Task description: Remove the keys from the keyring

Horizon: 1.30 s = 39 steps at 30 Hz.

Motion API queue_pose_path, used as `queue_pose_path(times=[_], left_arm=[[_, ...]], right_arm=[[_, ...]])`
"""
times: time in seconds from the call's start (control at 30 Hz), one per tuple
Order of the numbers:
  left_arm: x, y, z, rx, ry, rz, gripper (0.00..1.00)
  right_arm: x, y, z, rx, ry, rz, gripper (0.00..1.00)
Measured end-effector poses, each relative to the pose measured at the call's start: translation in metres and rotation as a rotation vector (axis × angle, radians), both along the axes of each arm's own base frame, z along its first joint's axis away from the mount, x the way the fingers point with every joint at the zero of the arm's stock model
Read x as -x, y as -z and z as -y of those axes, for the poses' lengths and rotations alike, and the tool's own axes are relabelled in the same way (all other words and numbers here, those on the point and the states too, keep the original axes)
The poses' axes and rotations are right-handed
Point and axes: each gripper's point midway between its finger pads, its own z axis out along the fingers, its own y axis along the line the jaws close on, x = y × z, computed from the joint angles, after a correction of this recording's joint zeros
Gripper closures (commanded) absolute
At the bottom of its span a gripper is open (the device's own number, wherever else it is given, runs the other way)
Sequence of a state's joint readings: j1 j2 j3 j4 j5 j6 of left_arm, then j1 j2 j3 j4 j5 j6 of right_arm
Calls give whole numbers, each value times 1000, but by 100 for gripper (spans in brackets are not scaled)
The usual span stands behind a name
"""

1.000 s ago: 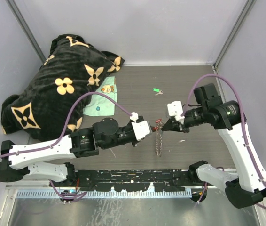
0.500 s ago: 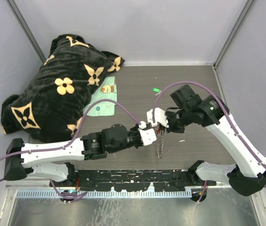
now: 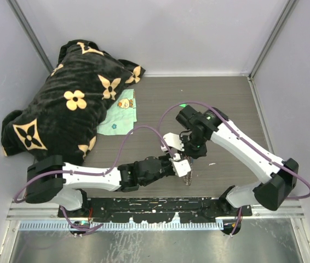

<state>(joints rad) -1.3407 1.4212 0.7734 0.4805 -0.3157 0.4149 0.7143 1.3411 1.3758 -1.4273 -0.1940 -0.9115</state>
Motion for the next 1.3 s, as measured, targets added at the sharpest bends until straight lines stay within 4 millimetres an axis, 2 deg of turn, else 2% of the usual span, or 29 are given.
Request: queue_pose_path(times=[0.17, 0.6, 0.97, 1.3], left_arm=[[-3, 16, 5, -14, -16, -1, 100], [-2, 16, 7, 12, -23, -17, 100], [9, 0, 8, 21, 54, 1, 100], [24, -31, 5, 62, 161, 69, 100]], right_arm=[[-3, 21, 3, 97, -5, -30, 99], [-1, 23, -2, 95, 3, -55, 99], [9, 10, -8, 22, 0, -81, 99], [26, -19, -16, -175, -23, -57, 99]])
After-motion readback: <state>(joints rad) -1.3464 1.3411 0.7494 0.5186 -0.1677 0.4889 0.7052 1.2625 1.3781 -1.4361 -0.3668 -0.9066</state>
